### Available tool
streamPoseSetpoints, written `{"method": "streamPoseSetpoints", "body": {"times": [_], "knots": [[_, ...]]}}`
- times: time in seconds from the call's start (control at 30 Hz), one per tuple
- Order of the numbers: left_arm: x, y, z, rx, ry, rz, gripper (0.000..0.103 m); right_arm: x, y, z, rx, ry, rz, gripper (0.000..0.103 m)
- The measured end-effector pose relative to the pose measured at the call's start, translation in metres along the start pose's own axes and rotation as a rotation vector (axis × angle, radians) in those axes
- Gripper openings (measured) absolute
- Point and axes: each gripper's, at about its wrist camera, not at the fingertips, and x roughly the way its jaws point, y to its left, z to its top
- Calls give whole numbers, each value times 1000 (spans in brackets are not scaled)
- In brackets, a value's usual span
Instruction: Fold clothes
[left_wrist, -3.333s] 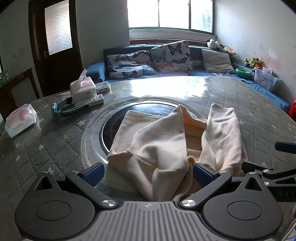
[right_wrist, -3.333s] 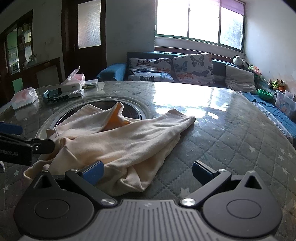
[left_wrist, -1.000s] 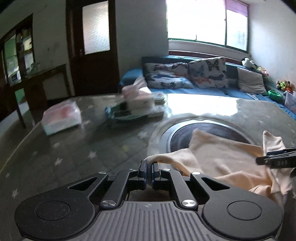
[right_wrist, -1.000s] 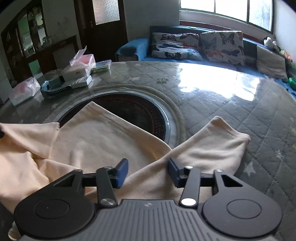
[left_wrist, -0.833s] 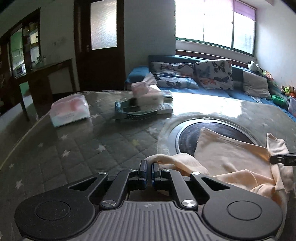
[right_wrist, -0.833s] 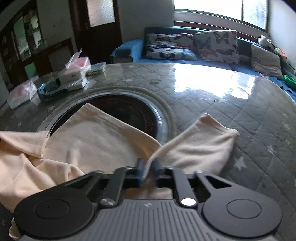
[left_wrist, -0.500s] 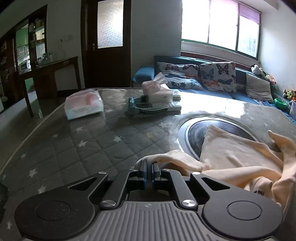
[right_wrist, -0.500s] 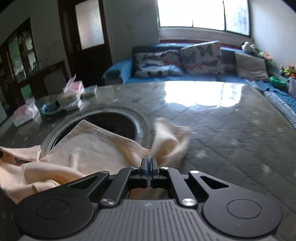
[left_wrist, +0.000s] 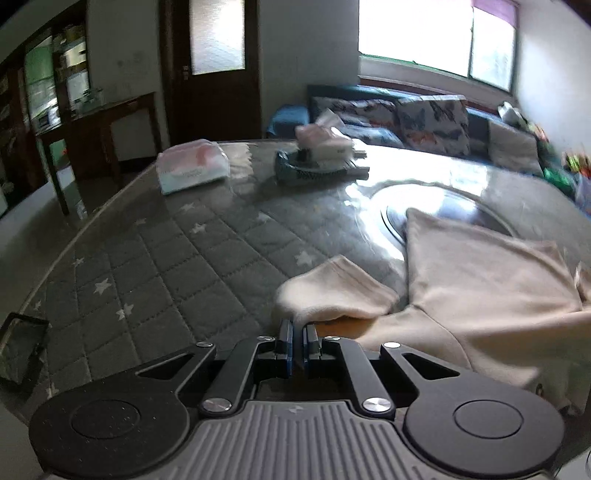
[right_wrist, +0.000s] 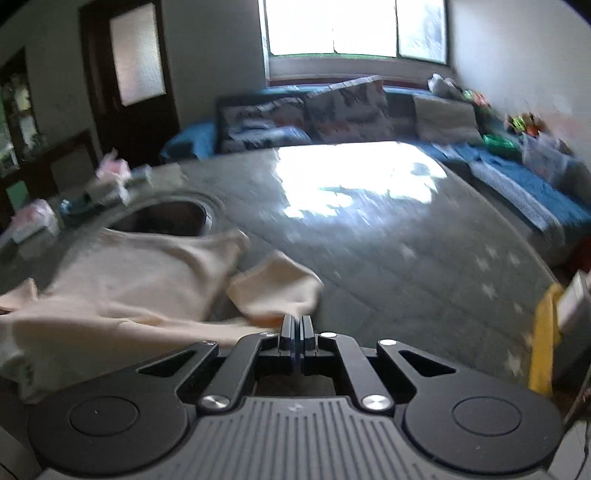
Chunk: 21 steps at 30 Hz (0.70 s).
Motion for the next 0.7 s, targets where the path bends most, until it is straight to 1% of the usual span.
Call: {"method": "streamPoseSetpoints", "body": {"times": [0.07,0.2,0.27,0.33,0.37,0.4,0.6,0.63,0.7], "knots": [[-4,-2,-2,32,-3,-6,10,3,-2,-3,-16,25,-20,6],[-12,-4,5,66,-18,-21,15,-3,1,3,-33,-3,-23,7],[-15,-5,11,79,-32,-31,18,-2,5,11,-52,-19,-3,8],[-18,-9,16,89,-53,-41,23,3,11,18,-67,-23,28,16],[-19,-11,19,93,-64,-53,28,7,15,22,-75,-22,48,17],[-19,-12,22,97,-74,-64,31,12,19,25,-82,-17,65,17],[3,-34,44,129,-68,-92,32,50,51,44,-147,17,130,17],[9,-38,46,136,-64,-100,33,57,56,47,-153,25,140,17],[21,-48,52,149,-55,-115,41,68,63,52,-161,36,149,18]]}}
